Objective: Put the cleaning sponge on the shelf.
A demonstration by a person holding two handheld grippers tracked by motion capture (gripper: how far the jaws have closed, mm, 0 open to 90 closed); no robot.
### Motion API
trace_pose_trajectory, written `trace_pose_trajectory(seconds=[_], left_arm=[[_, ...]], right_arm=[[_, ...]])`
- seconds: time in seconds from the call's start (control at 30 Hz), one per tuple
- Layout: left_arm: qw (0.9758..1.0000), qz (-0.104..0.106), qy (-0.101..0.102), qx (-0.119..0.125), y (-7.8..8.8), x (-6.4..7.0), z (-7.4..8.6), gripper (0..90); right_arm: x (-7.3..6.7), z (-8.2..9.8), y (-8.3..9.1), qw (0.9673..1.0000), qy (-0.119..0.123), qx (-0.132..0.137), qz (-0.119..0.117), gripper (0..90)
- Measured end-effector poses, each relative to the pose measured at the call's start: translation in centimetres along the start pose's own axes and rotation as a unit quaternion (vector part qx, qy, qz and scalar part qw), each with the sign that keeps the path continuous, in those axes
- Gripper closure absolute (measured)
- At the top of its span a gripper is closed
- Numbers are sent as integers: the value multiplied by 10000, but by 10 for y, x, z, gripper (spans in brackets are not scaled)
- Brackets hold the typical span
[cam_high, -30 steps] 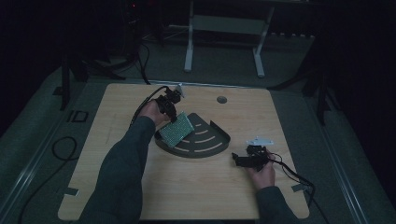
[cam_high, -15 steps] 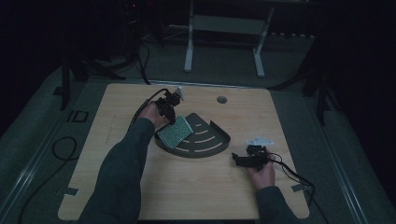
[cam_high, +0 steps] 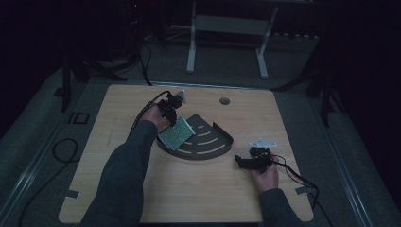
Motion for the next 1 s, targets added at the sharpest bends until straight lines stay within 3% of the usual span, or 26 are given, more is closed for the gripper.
trace_pose_trajectory(seconds=[0.67,1.0], left_arm=[[9997,-216,86,-76,-4,-3,0,869],[9998,-129,118,93,-1,-5,3,794]], right_arm=[[0,0,0,10000,2,1,0,130],[0,0,0,10000,0,0,-1,131]])
Point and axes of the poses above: each handheld gripper's, and its own axes: y roughly backward along the jaws, z roughly out of its underside, x roughly to its right, the point moved 2 cm from there along -y, roughly forward along the jaws, and after that the axes turned 15 degrees about -x, right-handed, at the moved point
